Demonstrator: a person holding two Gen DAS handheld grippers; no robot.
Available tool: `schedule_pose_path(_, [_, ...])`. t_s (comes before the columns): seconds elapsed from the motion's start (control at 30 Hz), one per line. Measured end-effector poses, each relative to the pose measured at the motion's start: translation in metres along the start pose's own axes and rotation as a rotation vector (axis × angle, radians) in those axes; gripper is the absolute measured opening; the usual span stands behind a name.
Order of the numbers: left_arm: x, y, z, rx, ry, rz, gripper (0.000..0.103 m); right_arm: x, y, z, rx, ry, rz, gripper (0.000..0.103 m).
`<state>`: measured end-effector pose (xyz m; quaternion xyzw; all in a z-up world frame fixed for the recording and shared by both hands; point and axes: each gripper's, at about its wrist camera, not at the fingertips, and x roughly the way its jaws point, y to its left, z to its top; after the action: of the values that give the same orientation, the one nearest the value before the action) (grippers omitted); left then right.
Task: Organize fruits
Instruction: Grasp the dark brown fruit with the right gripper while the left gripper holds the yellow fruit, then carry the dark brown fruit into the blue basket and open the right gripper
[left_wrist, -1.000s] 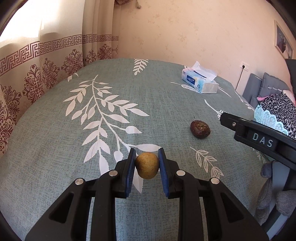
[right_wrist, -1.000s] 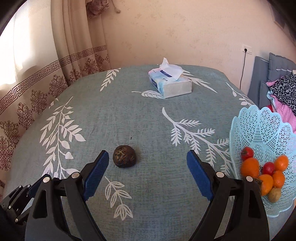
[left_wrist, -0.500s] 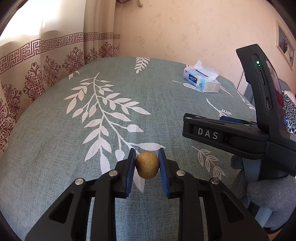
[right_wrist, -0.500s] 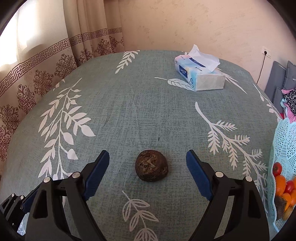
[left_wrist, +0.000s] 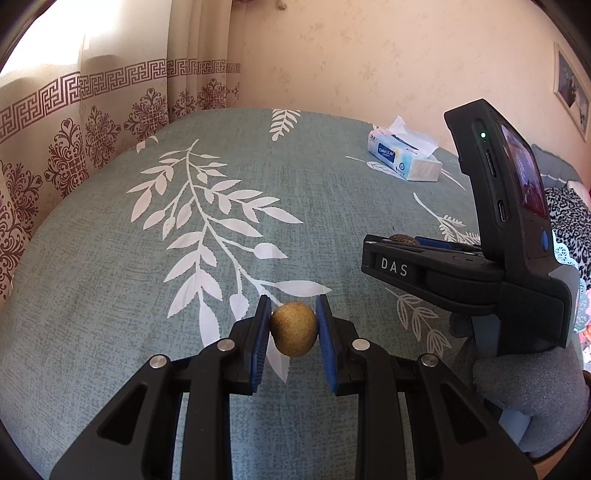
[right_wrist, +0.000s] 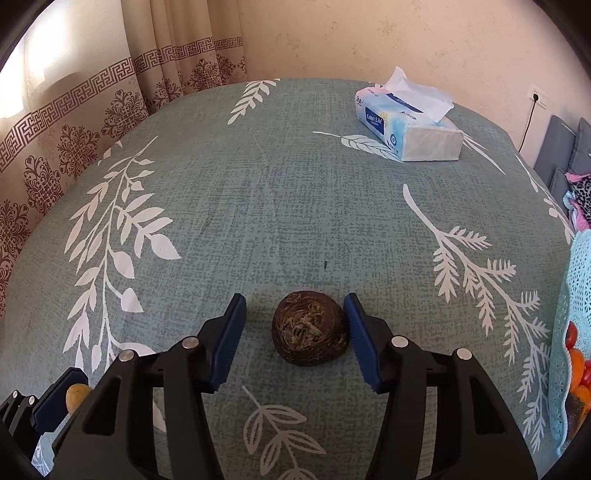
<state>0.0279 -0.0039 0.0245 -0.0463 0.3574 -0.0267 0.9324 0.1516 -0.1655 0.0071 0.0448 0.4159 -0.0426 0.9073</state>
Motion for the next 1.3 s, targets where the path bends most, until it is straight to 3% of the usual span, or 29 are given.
schedule_pose_path(0.2, [0.0, 0.0, 0.0, 0.0, 0.0, 0.0, 0.025, -0.002, -0.003, -0.002, -0.016, -0.001, -0.026, 0.04])
schedule_pose_path(0.77, [-0.002, -0.003, -0.002, 0.005, -0.007, -0.001, 0.025, -0.056, -0.023, -0.043, 0.027, -0.025, -0.022, 0.04])
schedule_pose_path(1.0, [-0.002, -0.003, -0.001, 0.006, -0.006, -0.001, 0.025, -0.099, -0.043, -0.053, 0.08, -0.095, -0.034, 0.04])
schedule_pose_path(1.3, [-0.003, -0.003, -0.002, 0.006, -0.006, -0.001, 0.025, -0.147, -0.094, -0.058, 0.191, -0.193, -0.125, 0.04])
